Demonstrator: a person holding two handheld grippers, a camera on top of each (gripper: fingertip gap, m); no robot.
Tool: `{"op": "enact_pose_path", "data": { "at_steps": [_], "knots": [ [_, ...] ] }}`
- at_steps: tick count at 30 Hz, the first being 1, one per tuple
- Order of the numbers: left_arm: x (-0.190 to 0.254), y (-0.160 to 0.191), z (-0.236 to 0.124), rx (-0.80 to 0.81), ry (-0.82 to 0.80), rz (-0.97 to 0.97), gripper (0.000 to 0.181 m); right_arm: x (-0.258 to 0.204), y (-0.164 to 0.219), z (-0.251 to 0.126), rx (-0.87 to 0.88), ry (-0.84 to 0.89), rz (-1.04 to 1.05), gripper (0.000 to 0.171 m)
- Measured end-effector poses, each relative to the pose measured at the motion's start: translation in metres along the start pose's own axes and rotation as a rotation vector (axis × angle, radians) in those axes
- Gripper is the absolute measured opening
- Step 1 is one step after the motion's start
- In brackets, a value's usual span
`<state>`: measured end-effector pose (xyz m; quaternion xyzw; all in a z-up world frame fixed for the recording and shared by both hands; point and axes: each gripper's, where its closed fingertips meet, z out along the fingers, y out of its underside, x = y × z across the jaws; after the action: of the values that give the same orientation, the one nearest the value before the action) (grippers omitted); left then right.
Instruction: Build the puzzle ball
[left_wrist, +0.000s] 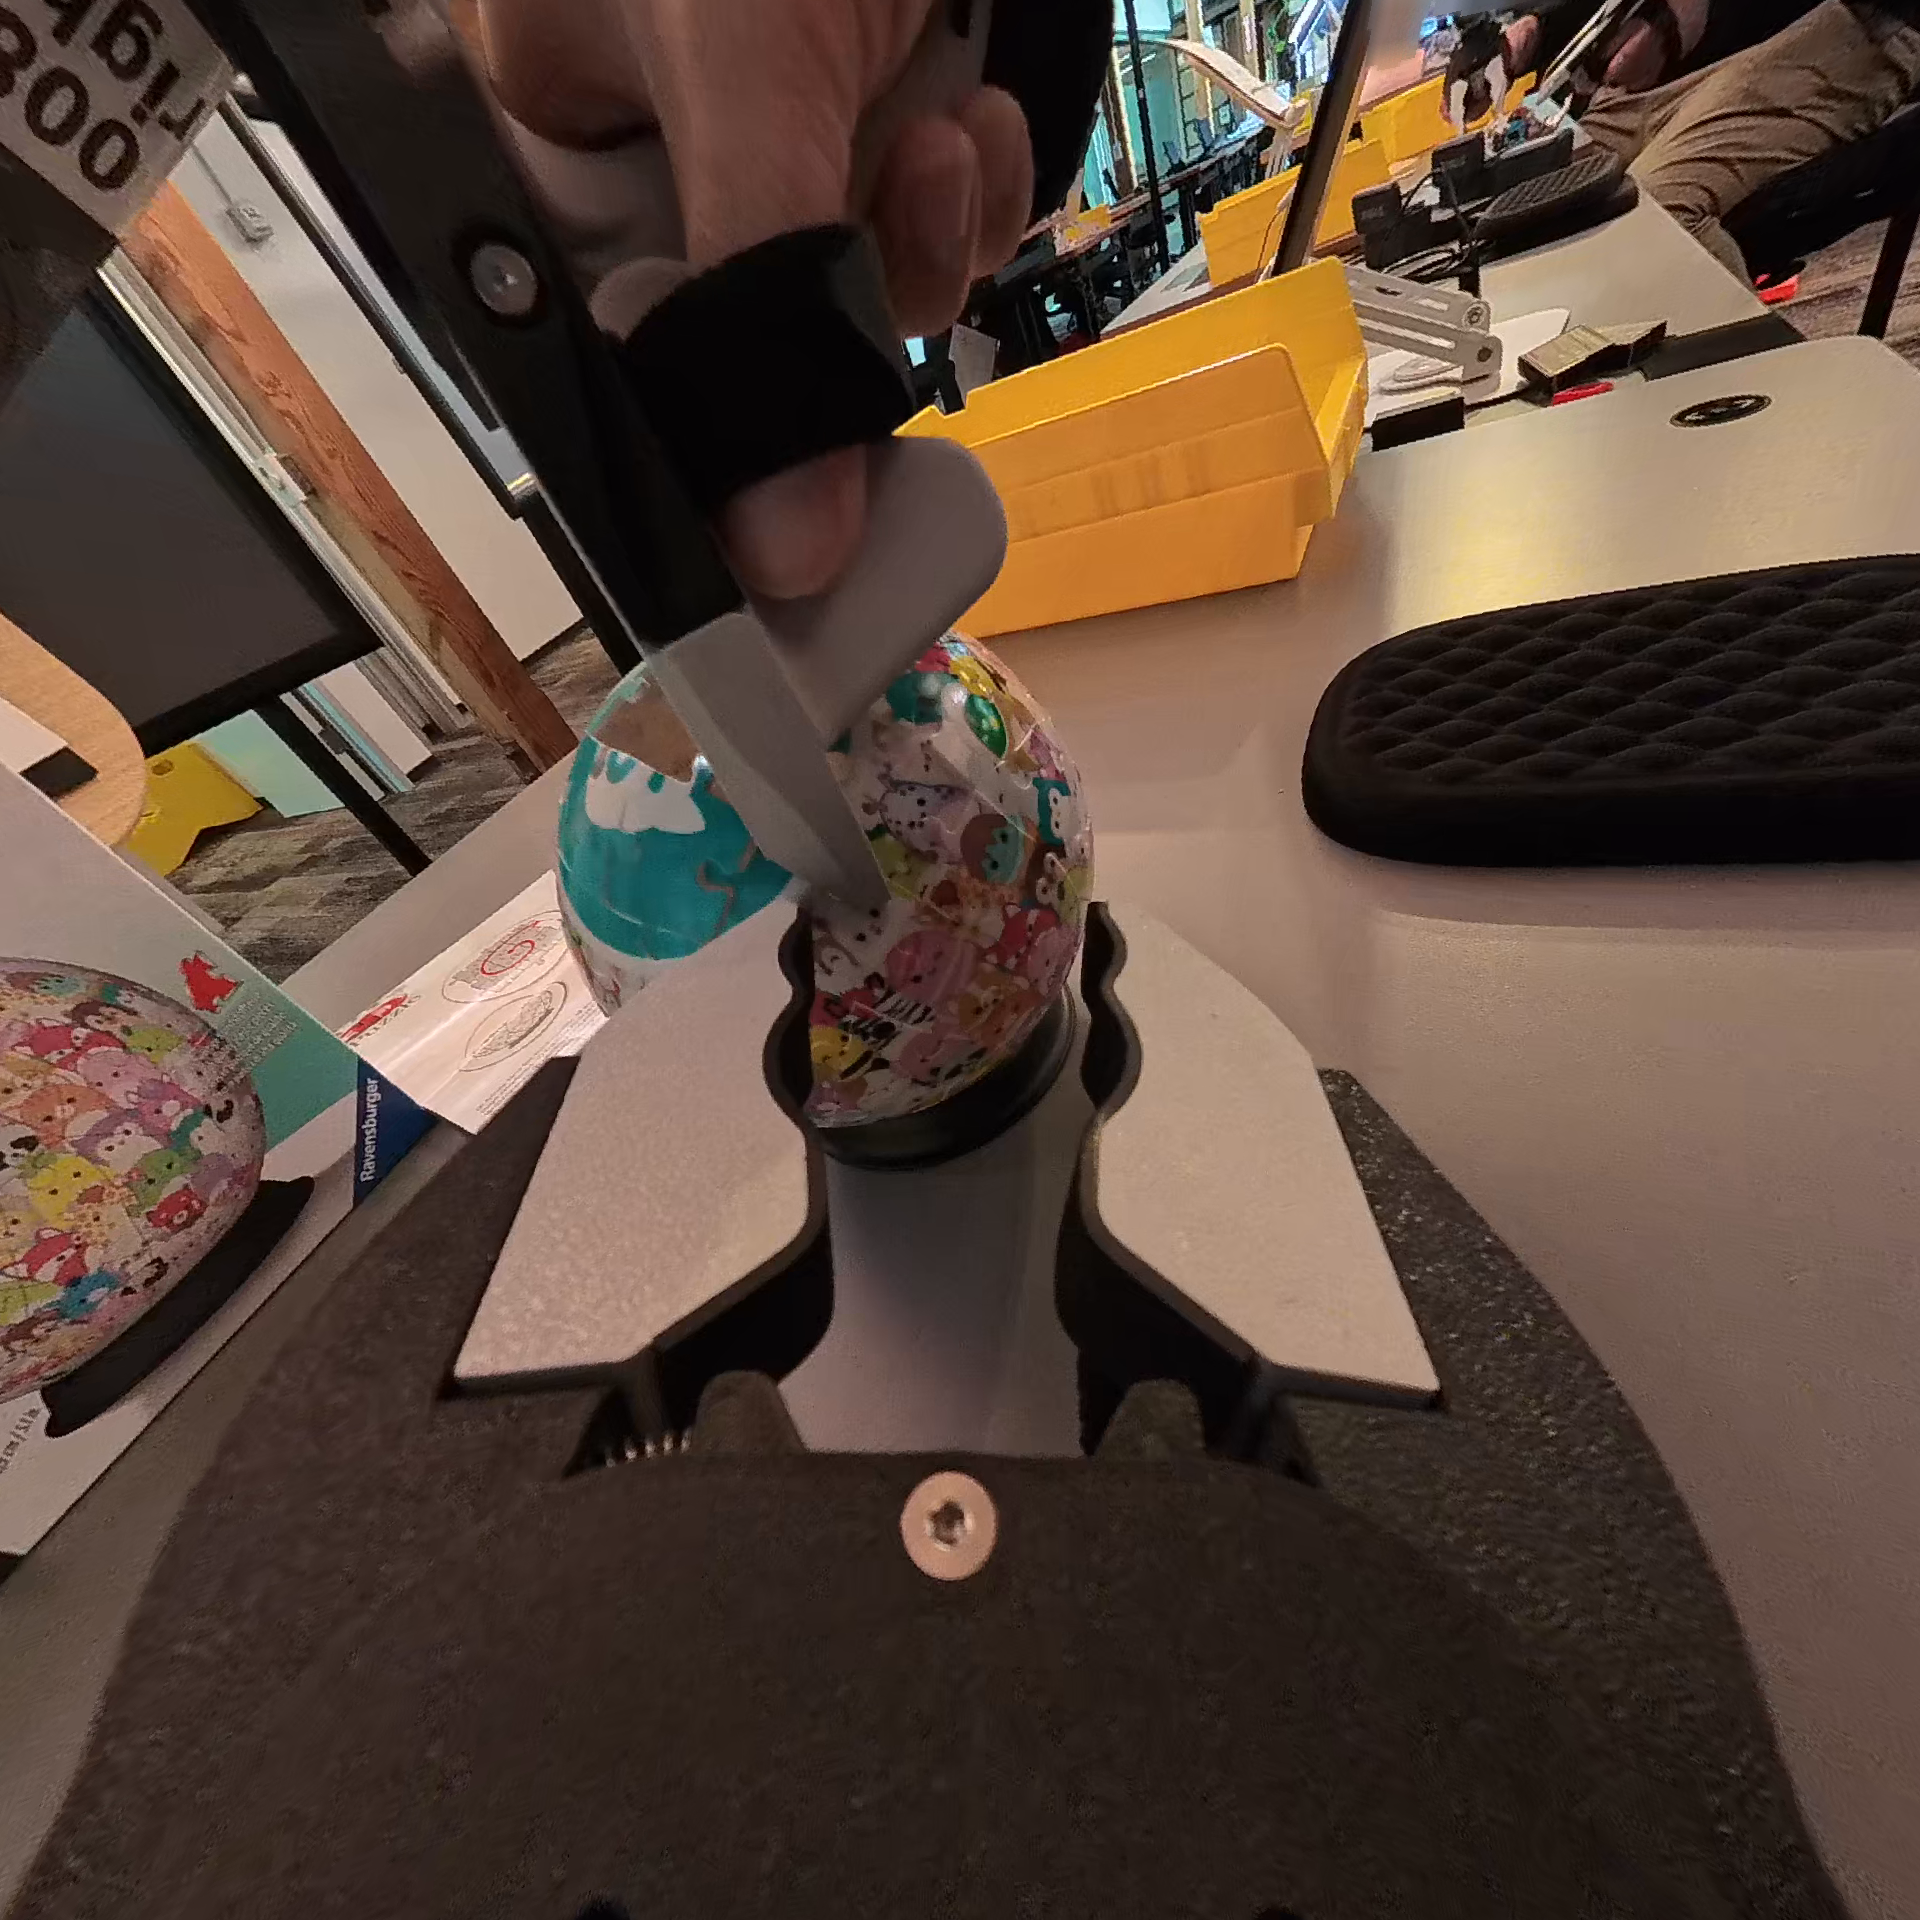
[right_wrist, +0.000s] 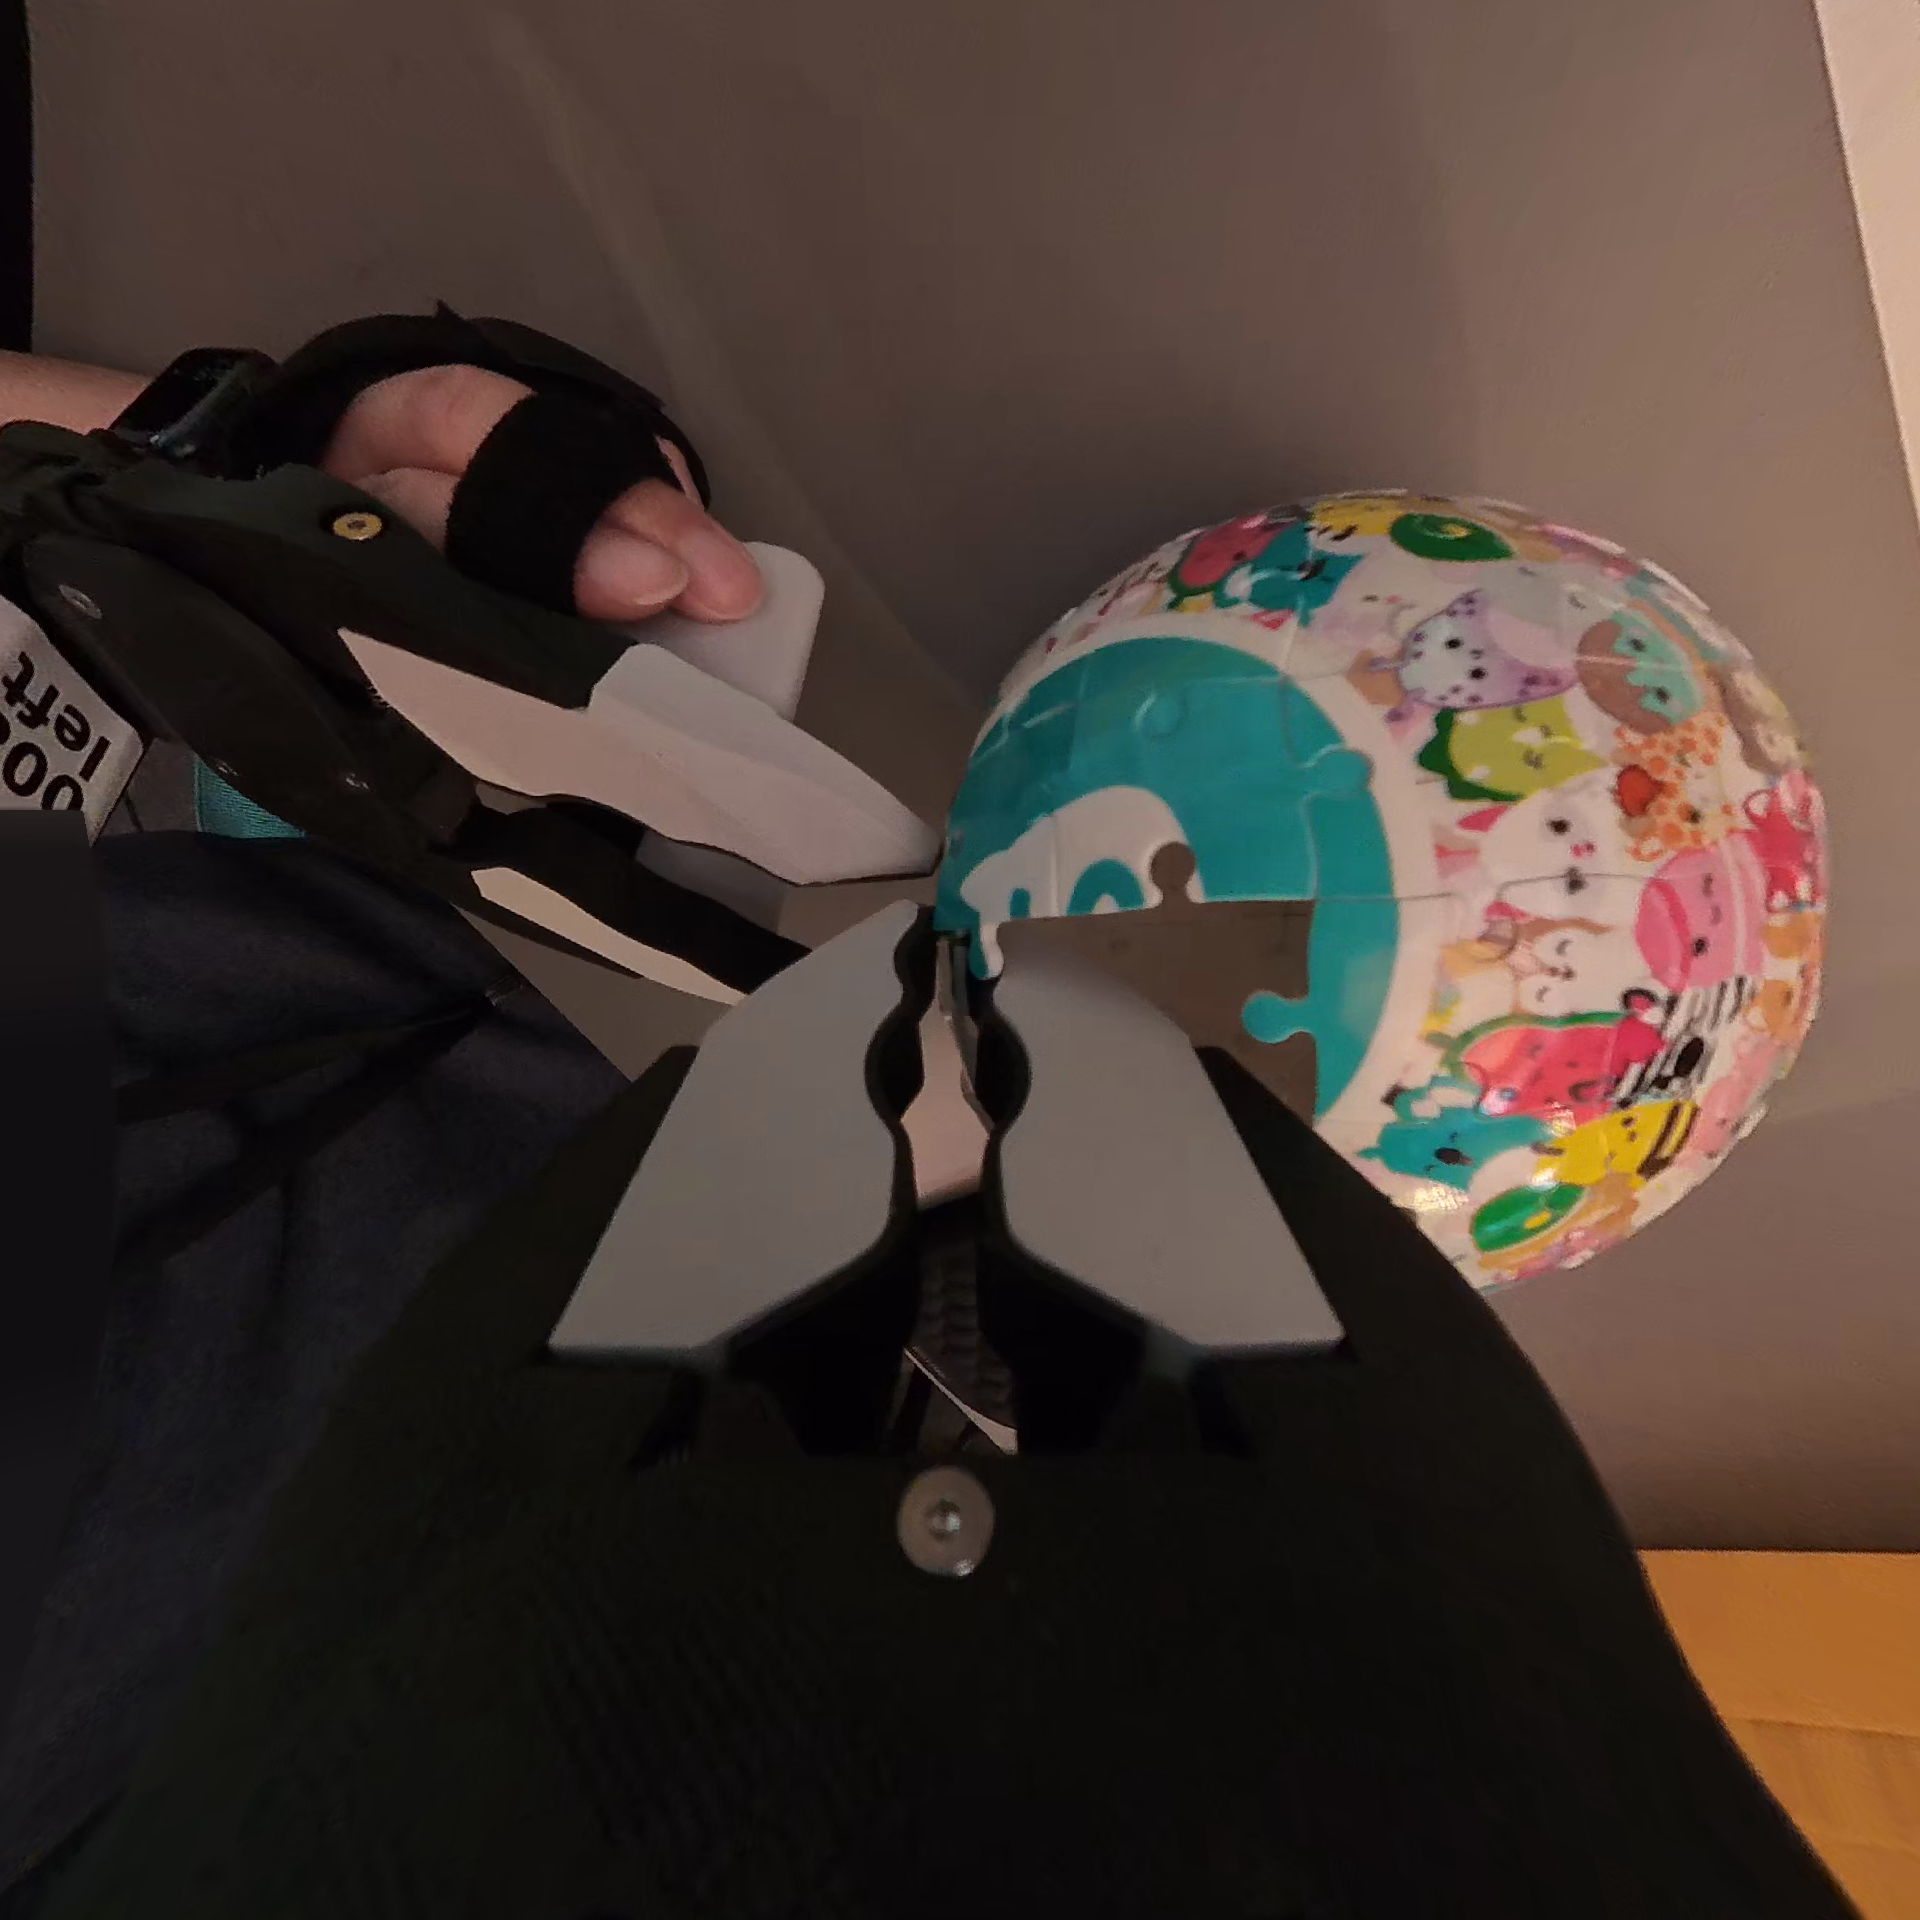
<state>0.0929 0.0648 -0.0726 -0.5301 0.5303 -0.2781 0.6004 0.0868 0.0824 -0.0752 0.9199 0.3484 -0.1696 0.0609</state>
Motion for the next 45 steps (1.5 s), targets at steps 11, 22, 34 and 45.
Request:
{"op": "enact_pose_path", "data": {
  "at_steps": [11, 22, 34, 45],
  "knots": [
    [0.003, 0.0, 0.001, -0.005, 0.004, 0.017, 0.049, 0.003, 0.007, 0.0, -0.067, 0.002, 0.01, 0.01],
    [0.005, 0.0, 0.002, -0.005, 0.009, 0.021, 0.049, 0.001, 0.006, 0.001, -0.044, -0.018, 0.024, 0.005],
    [0.0, -0.003, -0.003, 0.01, -0.011, 0.004, 0.049, -0.001, 0.007, -0.011, -0.032, -0.003, -0.032, 0.015],
    [0.003, -0.001, -0.002, 0.003, -0.003, 0.006, 0.048, 0.001, 0.009, -0.011, -0.038, -0.002, -0.024, 0.007]
  ]
}}
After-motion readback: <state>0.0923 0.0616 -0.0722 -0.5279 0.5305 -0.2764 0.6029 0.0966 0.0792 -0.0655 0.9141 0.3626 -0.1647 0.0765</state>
